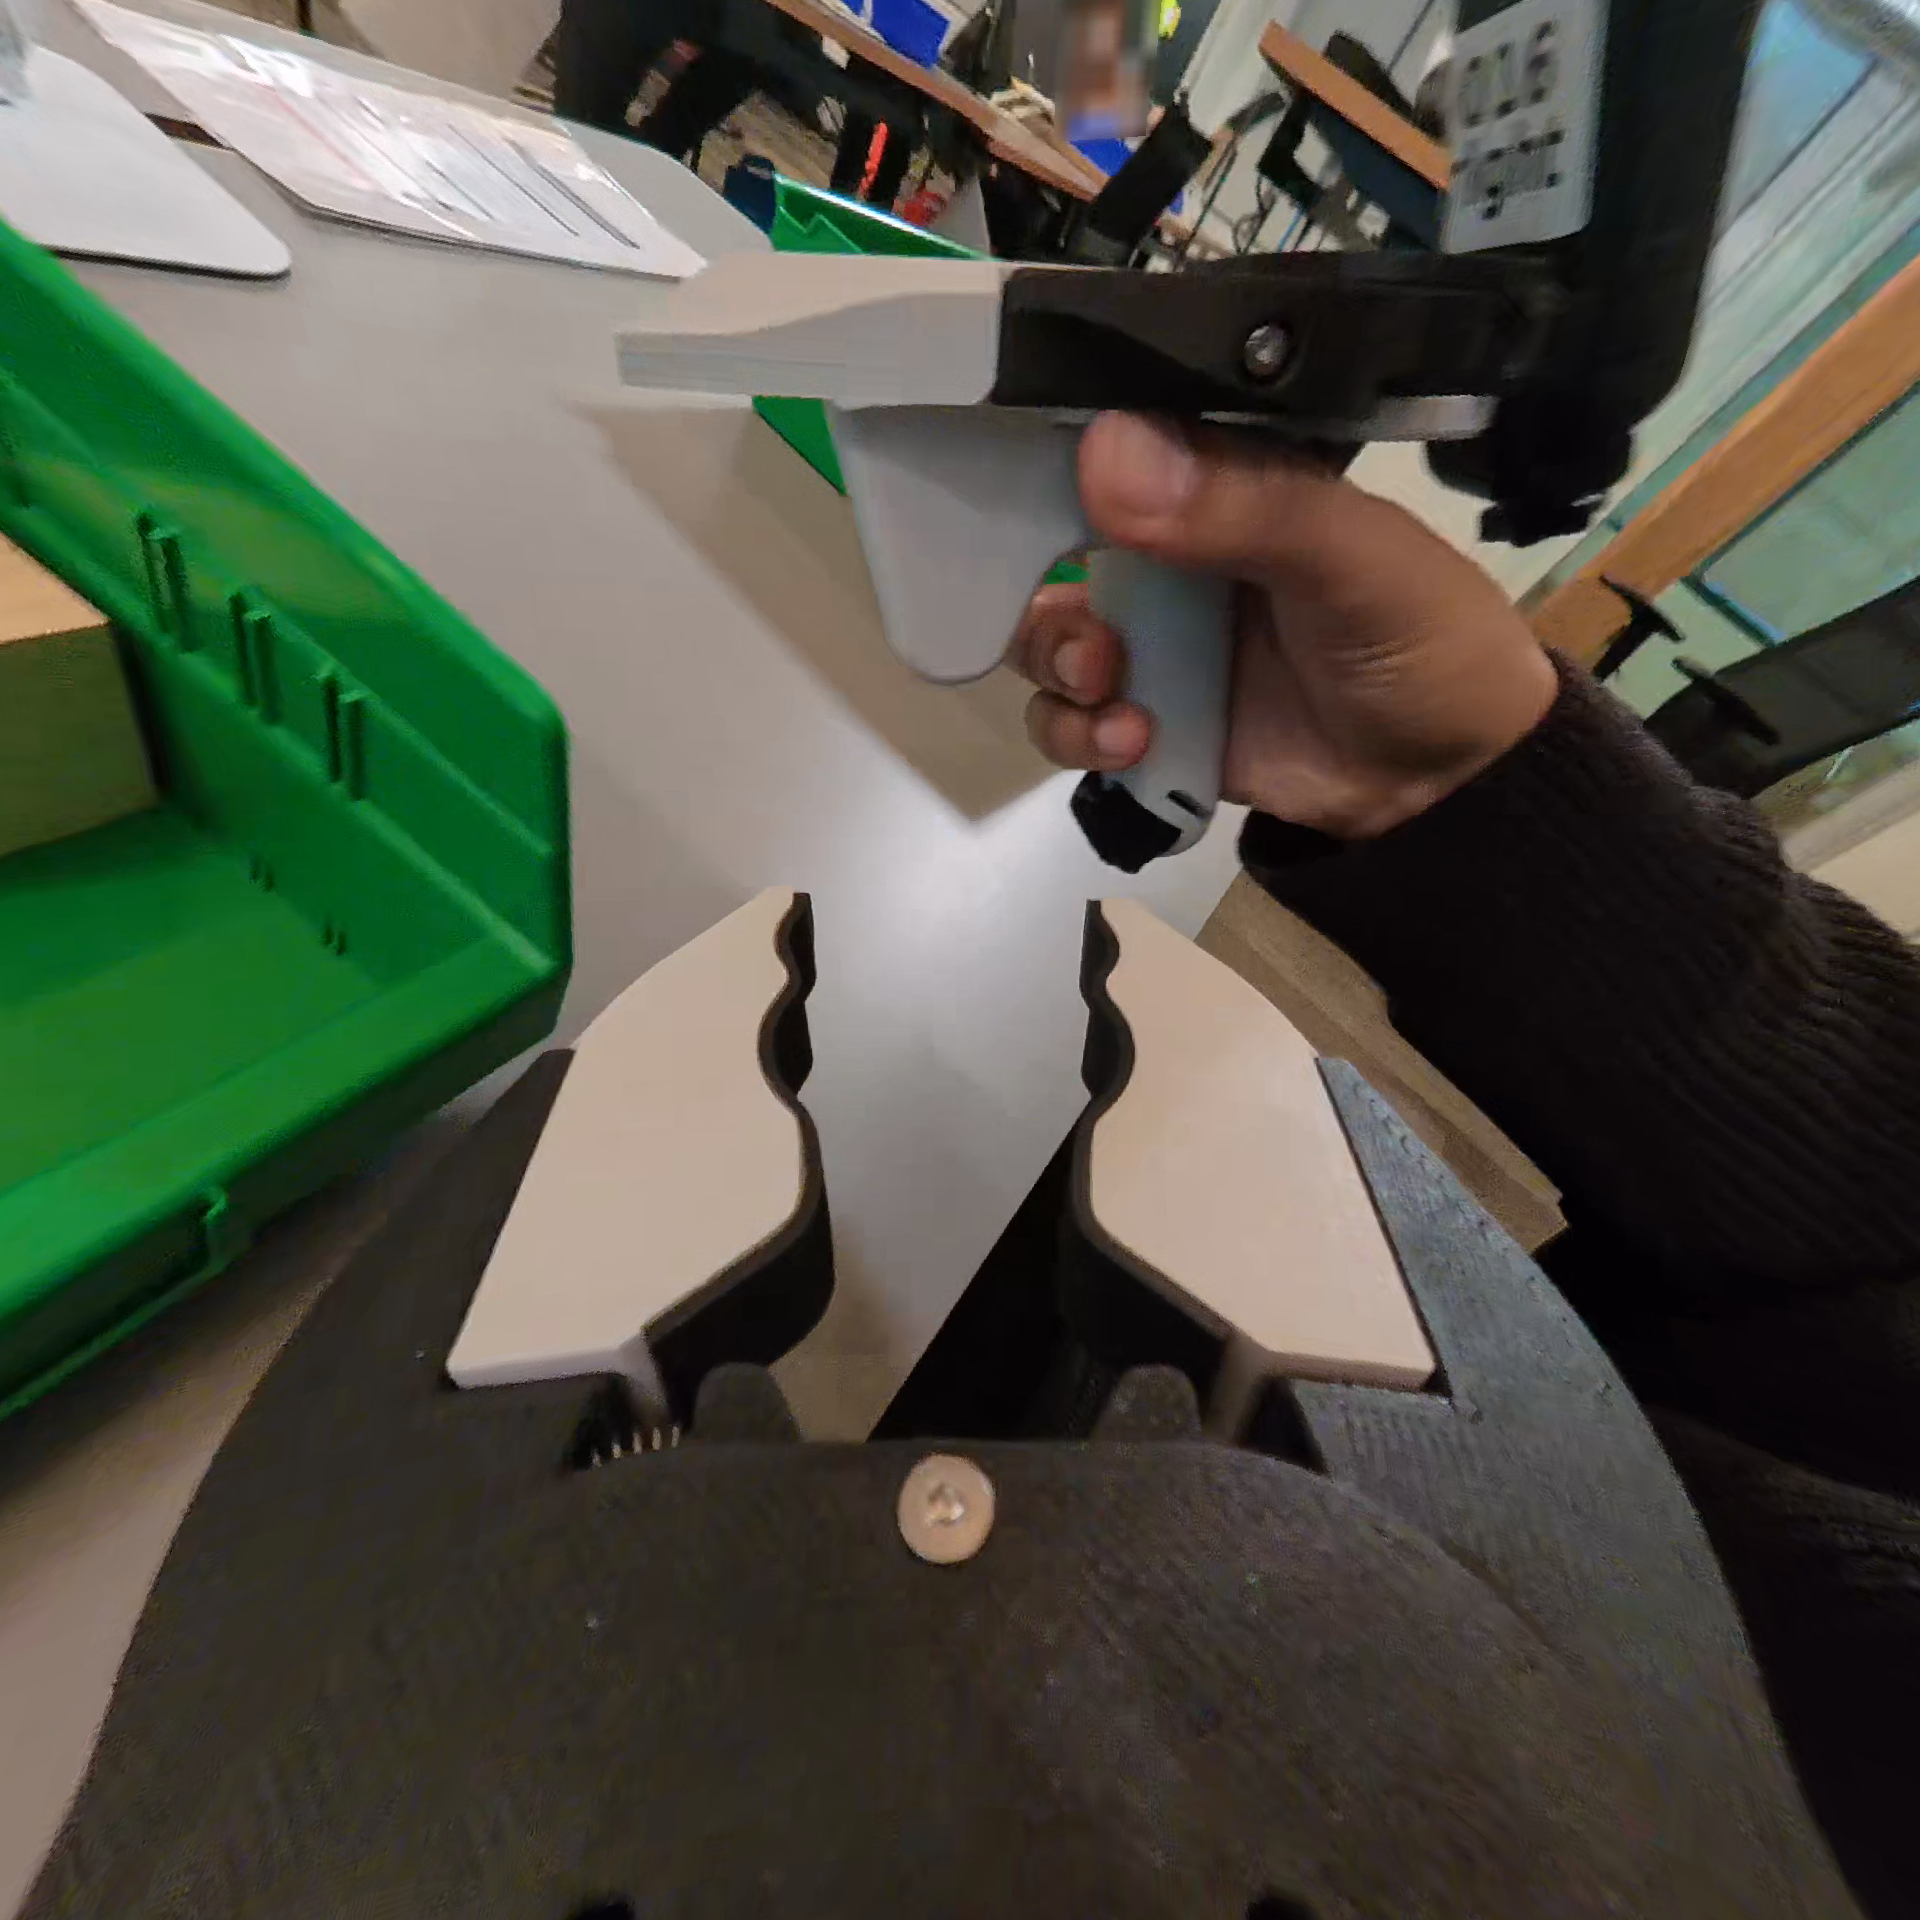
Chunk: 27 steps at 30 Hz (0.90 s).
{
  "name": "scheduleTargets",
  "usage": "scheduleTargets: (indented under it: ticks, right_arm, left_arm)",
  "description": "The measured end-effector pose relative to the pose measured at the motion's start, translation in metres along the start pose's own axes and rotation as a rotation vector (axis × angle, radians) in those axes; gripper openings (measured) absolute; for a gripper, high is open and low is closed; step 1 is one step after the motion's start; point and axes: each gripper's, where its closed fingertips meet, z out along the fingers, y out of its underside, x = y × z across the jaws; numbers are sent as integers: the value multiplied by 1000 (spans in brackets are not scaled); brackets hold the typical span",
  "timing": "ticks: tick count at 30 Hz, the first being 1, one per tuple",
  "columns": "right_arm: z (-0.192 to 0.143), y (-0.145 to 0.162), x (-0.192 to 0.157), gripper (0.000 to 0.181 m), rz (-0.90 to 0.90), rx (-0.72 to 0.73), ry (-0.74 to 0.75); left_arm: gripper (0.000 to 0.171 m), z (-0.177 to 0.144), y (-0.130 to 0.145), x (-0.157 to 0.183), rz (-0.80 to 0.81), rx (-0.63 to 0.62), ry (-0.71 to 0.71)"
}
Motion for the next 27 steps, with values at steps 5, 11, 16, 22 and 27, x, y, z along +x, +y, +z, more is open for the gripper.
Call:
scheduleTargets:
  ticks: [5,11,16,22,27]
  right_arm:
    - [36,16,-24,73,69,-93,-98]
    - [65,37,-27,60,41,-190,-71]
    - [78,46,-35,41,13,-230,-84]
    - [81,46,-32,37,-79,-242,-30]
    - [85,47,-34,36,-135,-252,-17]
  left_arm:
    - [50,-23,-2,-9,-7,31,-14]
    - [50,-28,-3,0,5,47,69]
    - [50,-26,2,9,-9,28,121]
    - [50,-24,2,11,-44,25,148]
    - [50,-23,2,16,-10,29,157]
